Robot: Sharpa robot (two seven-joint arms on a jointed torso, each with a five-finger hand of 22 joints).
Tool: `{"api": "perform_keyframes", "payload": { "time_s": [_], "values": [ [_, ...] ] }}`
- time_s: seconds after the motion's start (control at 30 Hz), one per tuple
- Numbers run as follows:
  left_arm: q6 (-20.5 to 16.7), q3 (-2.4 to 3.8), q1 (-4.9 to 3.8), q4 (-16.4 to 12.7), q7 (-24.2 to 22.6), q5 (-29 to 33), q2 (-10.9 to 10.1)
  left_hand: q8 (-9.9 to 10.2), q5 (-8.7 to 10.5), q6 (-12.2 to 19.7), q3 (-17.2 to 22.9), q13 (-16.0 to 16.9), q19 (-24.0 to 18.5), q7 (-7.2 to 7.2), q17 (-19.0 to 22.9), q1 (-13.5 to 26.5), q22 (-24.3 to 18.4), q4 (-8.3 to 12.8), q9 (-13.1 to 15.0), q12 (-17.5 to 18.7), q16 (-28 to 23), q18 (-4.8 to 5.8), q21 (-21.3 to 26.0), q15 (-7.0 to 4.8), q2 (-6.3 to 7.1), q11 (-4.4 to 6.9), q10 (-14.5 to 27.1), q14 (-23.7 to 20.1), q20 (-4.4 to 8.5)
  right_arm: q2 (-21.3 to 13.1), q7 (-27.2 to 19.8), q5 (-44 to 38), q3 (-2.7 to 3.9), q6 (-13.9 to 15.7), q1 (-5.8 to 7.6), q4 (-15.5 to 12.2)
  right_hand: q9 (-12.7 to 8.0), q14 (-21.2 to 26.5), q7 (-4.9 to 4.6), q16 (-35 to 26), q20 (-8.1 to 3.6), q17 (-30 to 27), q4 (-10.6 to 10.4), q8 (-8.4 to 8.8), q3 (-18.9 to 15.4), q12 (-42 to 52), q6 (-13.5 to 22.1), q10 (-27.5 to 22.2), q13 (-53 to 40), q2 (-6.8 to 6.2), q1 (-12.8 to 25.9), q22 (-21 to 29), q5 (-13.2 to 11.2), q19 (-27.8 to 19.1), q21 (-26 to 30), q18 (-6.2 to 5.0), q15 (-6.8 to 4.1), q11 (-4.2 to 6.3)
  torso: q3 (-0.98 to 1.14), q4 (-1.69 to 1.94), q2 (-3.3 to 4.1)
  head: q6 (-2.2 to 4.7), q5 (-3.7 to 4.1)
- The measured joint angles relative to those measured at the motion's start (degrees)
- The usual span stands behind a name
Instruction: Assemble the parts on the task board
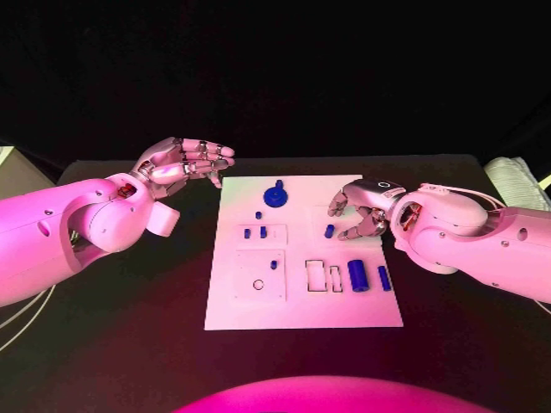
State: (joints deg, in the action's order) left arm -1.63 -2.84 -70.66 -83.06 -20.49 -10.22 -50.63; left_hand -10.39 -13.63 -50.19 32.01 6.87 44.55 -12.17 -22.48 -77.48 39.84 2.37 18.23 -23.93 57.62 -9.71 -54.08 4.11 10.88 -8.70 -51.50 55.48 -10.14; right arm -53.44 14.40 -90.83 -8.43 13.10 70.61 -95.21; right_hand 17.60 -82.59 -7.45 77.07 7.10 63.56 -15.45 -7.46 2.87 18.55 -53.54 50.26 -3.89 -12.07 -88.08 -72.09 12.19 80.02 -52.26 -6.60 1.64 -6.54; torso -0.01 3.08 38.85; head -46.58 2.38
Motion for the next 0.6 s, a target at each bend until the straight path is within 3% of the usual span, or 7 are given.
{"api": "perform_keyframes", "payload": {
  "time_s": [0.17, 0.27, 0.33, 0.4, 0.5, 0.6],
  "values": [
    [0.1, 0.00, 0.00, 0.0, 0.0, 0.0, 0.0, 0.0, 0.00, 0.0, -0.2, 0.0, 0.2, 0.00, 0.0, 0.0, -0.1, -0.2, 0.0, 0.0, -0.2, -0.01, 0.0, 0.00, 0.00, 0.00, 0.0, 0.0, 0.21, 0.8, -0.1, -0.1, -0.07, -1.2, -0.47, 0.4, 0.2, -0.4, 0.26, 0.5, -0.52, 0.7, -0.8, 0.00, 0.7, 0.7, -0.3, 1.7, 0.0, 0.66, -1.3, -0.6, 0.0, 0.5, -1.4, 0.00, -0.36, 0.60, 0.00, 0.04, 0.00, -0.03, 0.06],
    [0.1, 0.00, 0.00, 0.1, 0.0, 0.0, 0.0, 0.0, 0.00, 0.0, -0.2, 0.0, 0.2, 0.00, 0.0, 0.0, -0.1, -0.2, 0.0, 0.0, -0.2, 0.00, 0.0, 0.00, 0.00, 0.00, 0.0, 0.0, 0.21, 1.3, -0.1, -0.2, -0.10, -1.3, -0.80, 0.7, 0.4, -1.0, -0.39, 1.2, -1.00, 1.8, -0.8, -0.09, 2.5, 1.1, -1.5, 4.0, 0.0, 1.37, -2.4, -1.6, -0.3, 1.6, -3.4, -0.01, -1.01, 1.12, 0.00, 0.04, 0.00, -0.03, 0.07],
    [0.1, 0.00, 0.00, 0.1, 0.0, 0.0, 0.0, 0.0, 0.00, 0.0, -0.2, 0.0, 0.2, 0.00, 0.0, 0.0, -0.1, -0.2, 0.0, 0.0, -0.2, 0.00, 0.0, 0.00, 0.00, 0.00, 0.0, 0.0, 0.21, 1.7, -0.1, -0.3, -0.13, -1.1, -1.05, 0.8, 0.4, -1.2, -0.55, 2.0, -1.44, 3.3, -1.0, -0.51, 4.9, 1.1, -2.7, 6.4, 0.0, 1.67, -2.7, -2.6, -1.2, 2.5, -5.6, 0.04, -1.25, 1.46, 0.01, 0.07, 0.01, -0.03, 0.07],
    [0.1, 0.00, 0.00, 0.1, 0.1, 0.0, 0.0, 0.0, 0.00, 0.0, -0.2, 0.0, 0.2, 0.00, 0.0, 0.0, -0.1, -0.2, 0.0, 0.0, -0.2, 0.00, 0.0, 0.00, 0.00, 0.00, 0.0, 0.0, 0.21, 1.9, -0.1, -0.4, -0.15, -0.7, -1.23, 0.9, 0.4, -1.5, -0.56, 2.5, -1.76, 4.5, -1.1, -0.52, 7.3, 0.4, -3.8, 8.5, 0.1, 1.66, -2.7, -2.9, -1.2, 3.0, -7.1, 0.91, -1.45, 1.63, 0.00, 0.08, 0.03, -0.04, 0.10],
    [0.1, 0.00, 0.01, 0.1, 0.1, 0.0, -0.1, 0.0, 0.00, 0.0, -0.2, 0.0, 0.2, 0.00, 0.0, 0.0, -0.1, -0.2, 0.0, 0.0, -0.2, 0.00, 0.0, 0.00, 0.00, 0.00, 0.0, 0.0, 0.21, 2.3, -0.2, -0.4, -0.15, 0.0, -1.40, 1.0, 0.4, -1.5, -0.61, 2.7, -1.86, 5.3, -1.1, -0.75, 11.8, -1.6, -4.8, 11.1, 0.2, 1.62, -2.7, -2.9, -2.5, 3.5, -8.9, 0.91, -1.45, 1.83, 0.00, 0.08, 0.03, -0.09, 0.10],
    [0.1, 0.00, 0.01, 0.1, 0.1, 0.0, -0.1, 0.0, 0.00, 0.0, -0.2, 0.0, 0.2, 0.00, 0.0, 0.0, -0.1, -0.2, 0.0, 0.0, -0.2, 0.00, 0.0, 0.00, 0.00, 0.00, 0.0, 0.0, 0.21, 2.6, -0.3, -0.5, -0.15, 0.6, -1.49, 1.1, 0.4, -1.5, -0.44, 2.7, -1.98, 5.5, -0.9, -0.75, 16.1, -3.6, -5.5, 13.1, 0.2, 0.04, -1.6, -2.9, -2.5, 3.6, -9.9, 0.91, -1.45, 1.94, -0.02, 0.04, 0.03, -0.15, 0.11]
  ]
}}
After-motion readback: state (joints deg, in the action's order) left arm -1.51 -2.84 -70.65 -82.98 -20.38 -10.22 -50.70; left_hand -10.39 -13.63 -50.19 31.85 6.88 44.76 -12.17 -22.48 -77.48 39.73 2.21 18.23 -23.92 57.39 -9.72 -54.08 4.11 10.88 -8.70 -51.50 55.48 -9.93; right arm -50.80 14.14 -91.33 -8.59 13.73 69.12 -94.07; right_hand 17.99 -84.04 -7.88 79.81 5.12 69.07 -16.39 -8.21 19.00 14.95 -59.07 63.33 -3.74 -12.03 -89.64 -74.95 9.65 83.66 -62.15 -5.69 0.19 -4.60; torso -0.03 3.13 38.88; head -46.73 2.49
